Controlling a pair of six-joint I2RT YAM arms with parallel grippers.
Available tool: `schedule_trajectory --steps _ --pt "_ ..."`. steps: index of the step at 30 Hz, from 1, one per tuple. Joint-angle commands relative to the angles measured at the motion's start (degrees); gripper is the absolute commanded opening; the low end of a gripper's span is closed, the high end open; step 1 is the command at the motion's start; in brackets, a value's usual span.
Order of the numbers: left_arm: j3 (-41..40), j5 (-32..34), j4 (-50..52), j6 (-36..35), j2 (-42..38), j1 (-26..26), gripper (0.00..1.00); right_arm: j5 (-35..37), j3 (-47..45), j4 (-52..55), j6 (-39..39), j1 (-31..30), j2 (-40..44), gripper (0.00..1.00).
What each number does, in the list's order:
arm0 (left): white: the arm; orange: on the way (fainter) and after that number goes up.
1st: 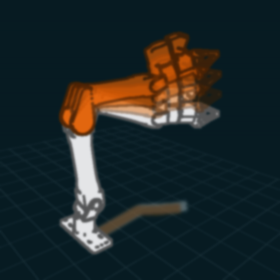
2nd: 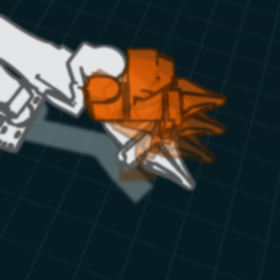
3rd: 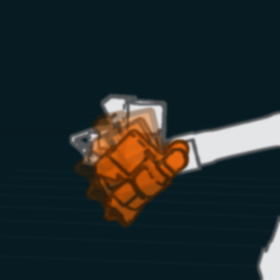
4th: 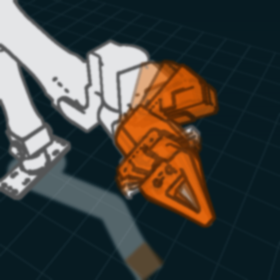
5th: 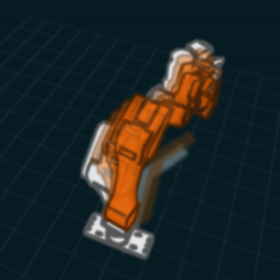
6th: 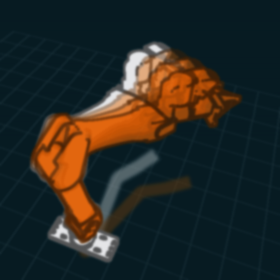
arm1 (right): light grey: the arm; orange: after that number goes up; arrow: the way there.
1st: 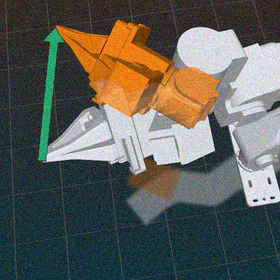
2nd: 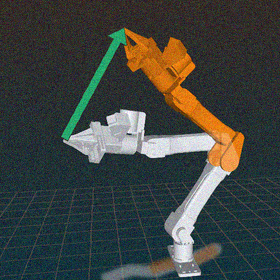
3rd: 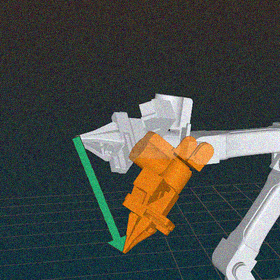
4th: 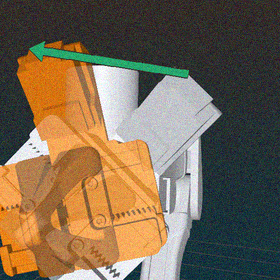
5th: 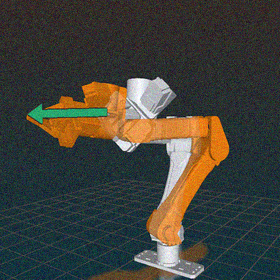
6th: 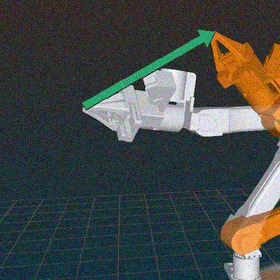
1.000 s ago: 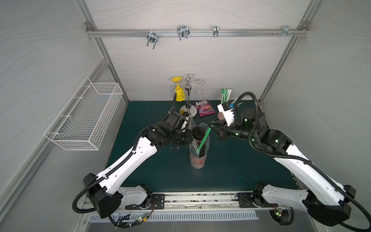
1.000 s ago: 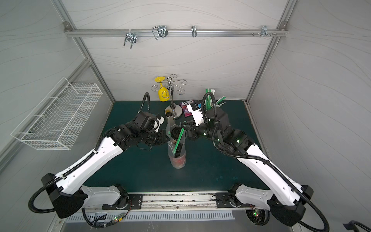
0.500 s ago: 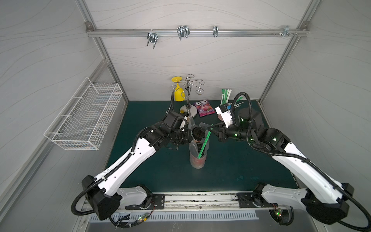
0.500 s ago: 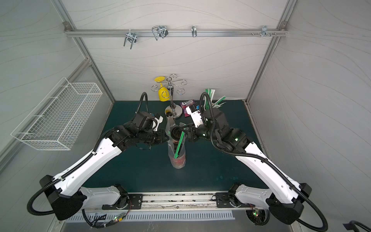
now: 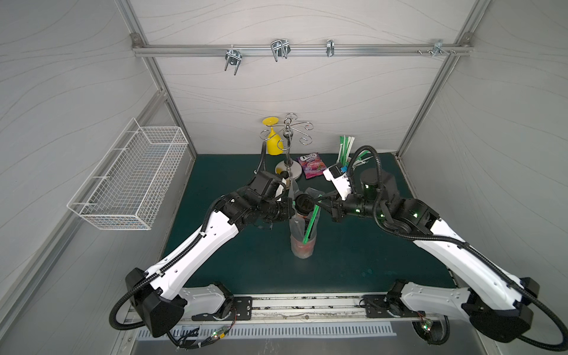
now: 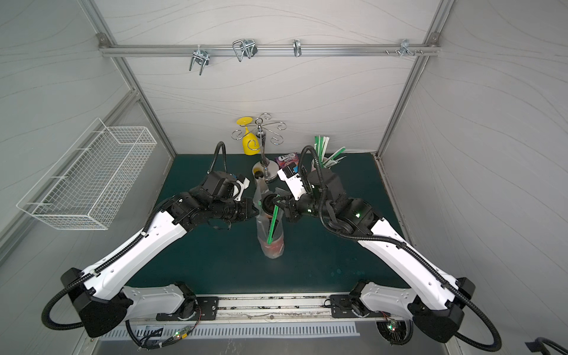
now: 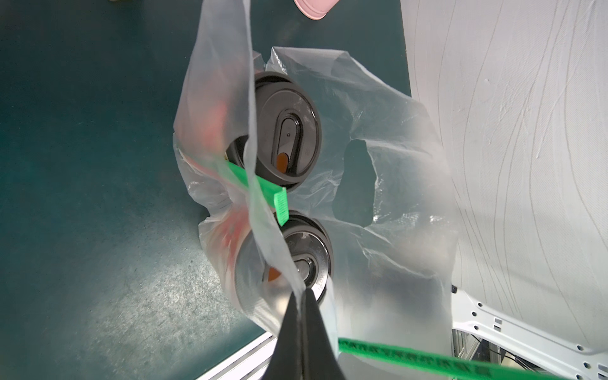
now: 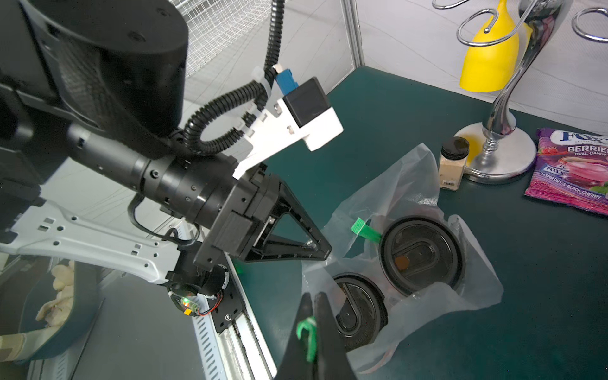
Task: Pack milk tea into plastic carrier bags
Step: Place the straw in the plastic carrier bag.
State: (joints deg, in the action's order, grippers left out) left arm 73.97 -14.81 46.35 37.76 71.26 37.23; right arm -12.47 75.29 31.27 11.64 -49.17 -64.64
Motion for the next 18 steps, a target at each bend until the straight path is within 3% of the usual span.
schedule_trajectory --steps 1,11,18 --pt "0.2 -0.3 -1.8 0.6 -1.3 -0.3 0.00 -1.7 -1.5 -3.0 -4.0 -0.4 1.3 0.00" --pt "0.3 -0.4 -1.7 0.6 -1.3 -0.5 0.00 -9.3 -9.9 -11.2 -8.9 -0.5 5.7 0.00" --pt "0.2 -0.6 -1.8 0.6 -1.5 -0.5 0.00 -12.6 -11.9 -12.1 -10.5 -0.7 5.8 0.08"
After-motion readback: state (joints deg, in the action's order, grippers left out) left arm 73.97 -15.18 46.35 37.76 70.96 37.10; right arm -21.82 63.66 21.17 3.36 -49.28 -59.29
